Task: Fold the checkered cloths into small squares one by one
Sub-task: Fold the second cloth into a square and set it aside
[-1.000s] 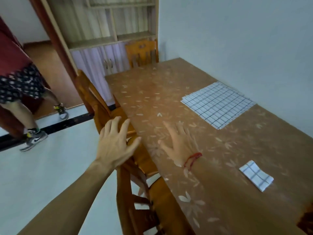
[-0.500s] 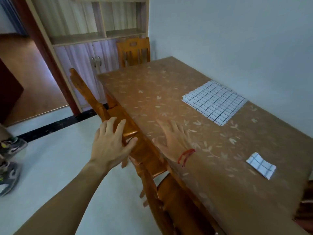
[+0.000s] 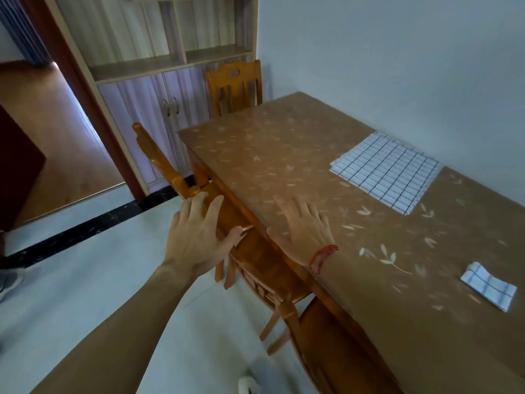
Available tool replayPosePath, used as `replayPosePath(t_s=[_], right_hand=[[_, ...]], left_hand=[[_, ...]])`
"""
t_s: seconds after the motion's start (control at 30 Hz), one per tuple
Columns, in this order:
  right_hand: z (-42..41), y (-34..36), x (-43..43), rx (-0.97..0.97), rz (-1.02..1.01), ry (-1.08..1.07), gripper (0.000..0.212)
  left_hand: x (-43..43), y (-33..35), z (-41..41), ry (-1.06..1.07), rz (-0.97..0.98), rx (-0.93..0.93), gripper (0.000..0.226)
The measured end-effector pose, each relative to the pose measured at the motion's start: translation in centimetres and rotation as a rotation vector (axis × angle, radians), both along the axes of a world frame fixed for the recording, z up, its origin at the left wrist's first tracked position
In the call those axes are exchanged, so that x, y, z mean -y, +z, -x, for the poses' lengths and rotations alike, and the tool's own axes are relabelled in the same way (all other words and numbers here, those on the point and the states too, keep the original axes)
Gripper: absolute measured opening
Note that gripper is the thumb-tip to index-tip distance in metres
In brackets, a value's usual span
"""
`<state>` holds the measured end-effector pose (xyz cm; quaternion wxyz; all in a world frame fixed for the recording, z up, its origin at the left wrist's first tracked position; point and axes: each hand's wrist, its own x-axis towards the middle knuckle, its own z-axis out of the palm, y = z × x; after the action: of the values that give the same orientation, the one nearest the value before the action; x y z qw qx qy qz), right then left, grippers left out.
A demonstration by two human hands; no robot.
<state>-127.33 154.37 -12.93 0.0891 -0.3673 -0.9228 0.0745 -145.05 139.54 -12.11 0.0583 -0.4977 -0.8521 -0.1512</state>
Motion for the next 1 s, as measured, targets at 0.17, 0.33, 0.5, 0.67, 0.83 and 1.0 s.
replayPosePath(t_s=[0.17,0.33,0.5,0.67,0.83,1.0], right_hand=[[4.1,-1.1,-2.5,-0.013,0.010,-0.038,0.069],[7.9,-2.2,-6.8,-0.071,0.028,-0.148,0.061],[9.3,-1.9,-12.2,-0.048,0.121,-0.273,0.074],[7.3,-1.6,-16.7,-0.009,0.129,-0.454,0.071],[4.6,-1.3,-19.2,0.015,0.159,-0.630,0.073],[2.9,-1.1,-20.2,0.031,0.160,-0.811,0.070]], left_hand=[[-3.1,-0.2,4.2,-0.040,0.009,0.008,0.077],[-8.9,0.1,8.5,-0.111,0.025,0.007,0.076],[-16.0,0.2,12.2,-0.227,0.097,0.008,0.075],[-23.3,0.0,12.9,-0.391,0.140,-0.011,0.074],[-29.9,-0.3,11.3,-0.537,0.141,0.022,0.083],[-35.5,-1.3,10.3,-0.725,0.110,0.071,0.071]])
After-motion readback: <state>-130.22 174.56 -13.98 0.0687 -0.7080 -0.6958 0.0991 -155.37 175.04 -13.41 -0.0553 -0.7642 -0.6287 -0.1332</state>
